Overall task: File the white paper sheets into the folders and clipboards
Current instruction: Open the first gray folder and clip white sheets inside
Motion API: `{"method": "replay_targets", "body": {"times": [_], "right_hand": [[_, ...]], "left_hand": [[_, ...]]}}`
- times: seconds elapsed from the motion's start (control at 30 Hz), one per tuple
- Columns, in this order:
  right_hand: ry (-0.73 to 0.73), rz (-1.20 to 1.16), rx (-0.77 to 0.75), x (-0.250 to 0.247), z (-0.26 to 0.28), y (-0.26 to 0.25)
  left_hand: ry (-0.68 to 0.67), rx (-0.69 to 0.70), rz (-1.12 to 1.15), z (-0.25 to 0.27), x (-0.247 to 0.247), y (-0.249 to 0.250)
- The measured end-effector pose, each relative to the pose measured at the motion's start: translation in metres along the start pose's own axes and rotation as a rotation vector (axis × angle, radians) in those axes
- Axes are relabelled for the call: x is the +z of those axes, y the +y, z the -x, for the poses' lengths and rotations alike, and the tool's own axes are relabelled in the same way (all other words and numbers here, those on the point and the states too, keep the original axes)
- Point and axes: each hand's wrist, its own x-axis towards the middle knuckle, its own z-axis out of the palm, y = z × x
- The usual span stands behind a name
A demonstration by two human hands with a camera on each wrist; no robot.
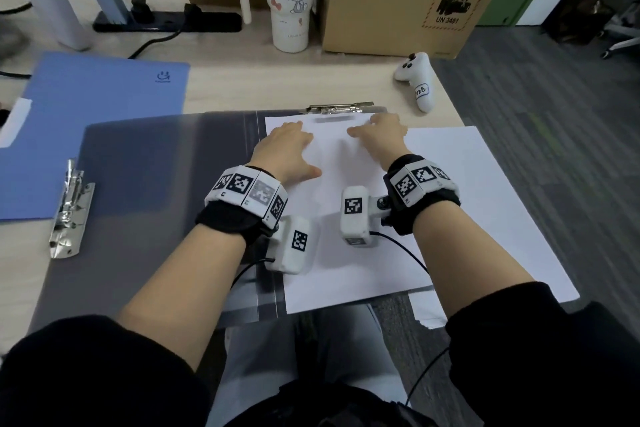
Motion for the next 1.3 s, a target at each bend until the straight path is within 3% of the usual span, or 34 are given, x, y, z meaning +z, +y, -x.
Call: {"method": "replay_targets", "body": {"times": [0.27, 0.53, 0.73, 0.9, 1.07, 1.3], "right_hand": [[0.057, 0.087, -0.045, 0.016, -0.009, 0.001], [-0.128, 0.123, -0.257, 0.017, -0.014, 0.005], [-0.152, 0.218, -0.248, 0.018, -0.017, 0.006], [-0.144, 0.252, -0.252, 0.020, -0.021, 0.008], [-0.149, 0.258, -0.253, 0.020, -0.022, 0.009], [-0.156, 0.261, -0.247, 0.021, -0.023, 0.009]], "left_hand": [[0.023, -0.005, 0.033, -0.002, -0.004, -0.007], [0.034, -0.020, 0.112, -0.015, -0.016, -0.016], [0.184, -0.071, 0.356, -0.039, -0.032, -0.016], [0.437, -0.105, 0.644, -0.063, -0.034, -0.001], [0.509, -0.096, 0.717, -0.075, -0.032, 0.016], [0.530, -0.261, 0.671, -0.082, -0.033, 0.005]]}}
